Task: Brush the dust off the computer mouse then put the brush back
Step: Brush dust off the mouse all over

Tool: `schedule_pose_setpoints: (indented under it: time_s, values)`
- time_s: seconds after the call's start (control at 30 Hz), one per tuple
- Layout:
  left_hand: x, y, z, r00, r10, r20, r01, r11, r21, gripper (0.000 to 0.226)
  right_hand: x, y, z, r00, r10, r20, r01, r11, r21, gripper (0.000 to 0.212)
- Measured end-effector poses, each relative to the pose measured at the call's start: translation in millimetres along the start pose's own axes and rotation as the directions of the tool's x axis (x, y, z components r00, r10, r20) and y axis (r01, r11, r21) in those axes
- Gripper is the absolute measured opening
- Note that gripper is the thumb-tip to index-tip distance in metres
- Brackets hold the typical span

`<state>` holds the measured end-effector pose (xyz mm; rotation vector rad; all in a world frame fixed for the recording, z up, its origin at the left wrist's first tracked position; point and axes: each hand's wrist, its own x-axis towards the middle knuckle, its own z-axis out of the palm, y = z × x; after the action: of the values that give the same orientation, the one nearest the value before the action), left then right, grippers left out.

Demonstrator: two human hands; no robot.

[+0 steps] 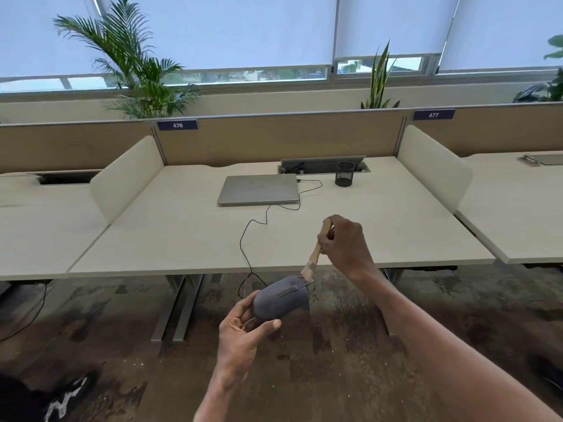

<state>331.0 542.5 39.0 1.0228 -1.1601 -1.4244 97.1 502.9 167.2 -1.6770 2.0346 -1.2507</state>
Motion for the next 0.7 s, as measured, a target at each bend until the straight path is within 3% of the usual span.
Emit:
schedule_pose_setpoints:
  time_s: [0.17,0.27,0.33,0.47,0.7]
  values:
    - [6,0,0,1.000,-0.009,-0.007,0.009,1.000,-0.011,0.076,-7,-4,-4,0.999,0.000,0.038,-0.006,0.987,0.163,0.013]
    - [8,0,-2,1.000,-0.020,-0.013,0.020,1.000,-0.006,0.084,-14,3,-1,0.999,-0.036,-0.001,0.036,0.996,0.079,0.014]
    - [8,0,-3,0.999,-0.022,-0.030,0.022,1.000,-0.003,0.078,-16,6,-2,0.997,-0.052,-0.054,0.055,0.997,0.047,0.015]
    - [11,-1,-3,0.999,-0.020,-0.036,0.020,1.000,-0.003,0.072,-25,-3,-5,0.993,-0.054,-0.103,0.073,0.979,0.191,0.019]
    - [16,-1,0,0.999,-0.018,-0.043,0.018,1.000,-0.006,0.075,-45,-3,-3,0.995,-0.097,-0.015,0.098,0.988,0.115,0.023]
